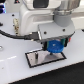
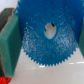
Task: Insert the blue gear onto the right peg, followed by the red gear
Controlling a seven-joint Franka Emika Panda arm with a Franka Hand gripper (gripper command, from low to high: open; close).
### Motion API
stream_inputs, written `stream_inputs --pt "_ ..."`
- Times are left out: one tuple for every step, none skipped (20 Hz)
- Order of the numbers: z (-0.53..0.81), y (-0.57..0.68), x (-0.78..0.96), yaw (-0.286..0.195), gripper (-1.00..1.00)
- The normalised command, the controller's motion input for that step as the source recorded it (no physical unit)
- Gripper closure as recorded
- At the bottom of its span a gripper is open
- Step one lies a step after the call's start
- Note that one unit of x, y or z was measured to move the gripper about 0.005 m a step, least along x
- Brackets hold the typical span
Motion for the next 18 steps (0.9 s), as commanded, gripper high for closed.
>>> stream_inputs --pt "0.04 -0.05 0.17 0.000 1.00" --pt "0.10 -0.03 0.18 0.000 1.00" --pt "0.18 -0.02 0.20 0.000 1.00" --pt "0.00 0.00 0.03 0.000 1.00" --pt "0.16 0.00 0.12 0.000 1.00" --pt "0.38 0.00 0.26 0.000 1.00" --pt "0.47 0.00 0.33 0.000 1.00" --pt "0.51 0.00 0.31 0.000 1.00" --pt "0.53 0.00 0.34 0.000 1.00" --pt "0.33 -0.02 0.26 0.000 1.00" --pt "0.34 -0.06 0.17 0.000 1.00" --pt "0.00 -0.03 0.00 0.000 1.00" --pt "0.17 -0.05 0.25 0.000 1.00" --pt "0.01 -0.12 0.27 0.000 1.00" --pt "0.00 -0.12 0.27 0.000 1.00" --pt "0.00 -0.12 0.26 0.000 1.00" --pt "-0.02 -0.15 0.24 0.000 1.00" --pt "-0.03 -0.18 0.20 0.000 1.00"
